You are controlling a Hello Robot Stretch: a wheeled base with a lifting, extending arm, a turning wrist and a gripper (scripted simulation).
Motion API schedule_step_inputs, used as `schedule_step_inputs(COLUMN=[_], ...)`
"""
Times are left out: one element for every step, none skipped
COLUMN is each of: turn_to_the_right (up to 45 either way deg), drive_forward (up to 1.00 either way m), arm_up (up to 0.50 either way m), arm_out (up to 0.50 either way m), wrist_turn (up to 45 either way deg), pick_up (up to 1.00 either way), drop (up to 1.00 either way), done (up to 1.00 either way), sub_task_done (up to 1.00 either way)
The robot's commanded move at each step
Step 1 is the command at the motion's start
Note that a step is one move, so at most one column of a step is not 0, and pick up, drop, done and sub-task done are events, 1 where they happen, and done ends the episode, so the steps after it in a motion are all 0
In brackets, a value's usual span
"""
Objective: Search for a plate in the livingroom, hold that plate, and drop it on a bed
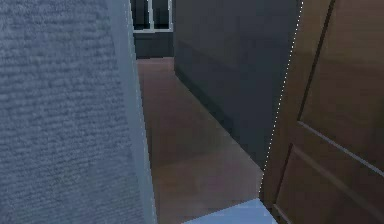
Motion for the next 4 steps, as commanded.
schedule_step_inputs(turn_to_the_right=[3.0,0.0,-15.0,0.0], drive_forward=[0.00,0.90,0.00,1.00], arm_up=[0.00,0.00,0.00,0.00], arm_out=[0.00,0.00,0.00,0.00], wrist_turn=[0.0,0.0,0.0,0.0], pick_up=[0.00,0.00,0.00,0.00], drop=[0.00,0.00,0.00,0.00], done=[0.00,0.00,0.00,0.00], sub_task_done=[0.00,0.00,0.00,0.00])
